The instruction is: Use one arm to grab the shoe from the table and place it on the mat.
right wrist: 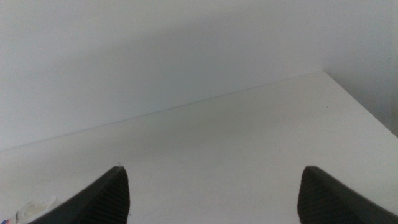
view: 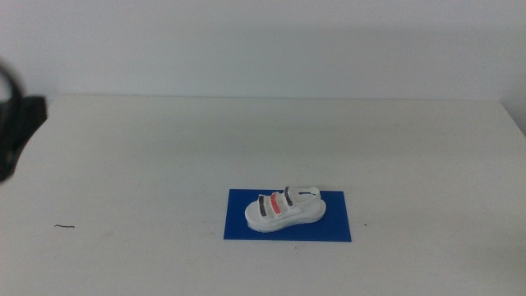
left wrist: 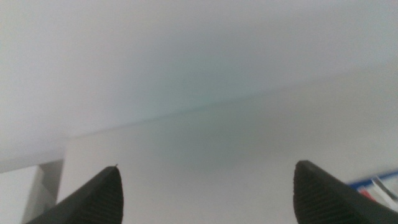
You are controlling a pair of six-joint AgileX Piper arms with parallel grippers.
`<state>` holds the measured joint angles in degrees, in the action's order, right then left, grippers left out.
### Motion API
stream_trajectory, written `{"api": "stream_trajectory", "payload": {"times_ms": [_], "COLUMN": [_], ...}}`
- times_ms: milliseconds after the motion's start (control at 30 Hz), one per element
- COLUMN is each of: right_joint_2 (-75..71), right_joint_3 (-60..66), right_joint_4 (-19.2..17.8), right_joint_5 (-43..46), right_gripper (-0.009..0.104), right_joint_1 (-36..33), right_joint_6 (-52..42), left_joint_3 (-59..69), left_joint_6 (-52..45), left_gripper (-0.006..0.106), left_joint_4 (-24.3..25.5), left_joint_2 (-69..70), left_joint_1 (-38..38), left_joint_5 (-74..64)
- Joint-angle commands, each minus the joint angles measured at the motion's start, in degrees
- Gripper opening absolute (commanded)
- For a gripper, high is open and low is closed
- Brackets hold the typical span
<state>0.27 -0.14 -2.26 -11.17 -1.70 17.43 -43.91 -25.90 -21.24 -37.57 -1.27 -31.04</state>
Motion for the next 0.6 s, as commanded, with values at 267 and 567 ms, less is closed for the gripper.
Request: {"api": "stream_trajectory", "payload": {"times_ms": [267, 567], "right_joint_2": [-0.27, -0.27], "right_joint_3": [0.14, 0.14], "right_joint_4": [-0.33, -0.33], "right_joint_5": [0.54, 0.54], "right_gripper": [0.079, 0.079], "right_joint_1": [-0.10, -0.10], "right_joint_6": [-0.20, -0.20], "left_joint_3": [28.14, 42.25], "left_joint_6": [23.33, 26.67], "left_gripper": [0.094, 0.094], "left_joint_4": [17.10, 18.87], "left_joint_2": [17.62, 31.90], "left_joint_1": [-3.31, -3.16], "left_joint_5": [26.67, 26.30]}}
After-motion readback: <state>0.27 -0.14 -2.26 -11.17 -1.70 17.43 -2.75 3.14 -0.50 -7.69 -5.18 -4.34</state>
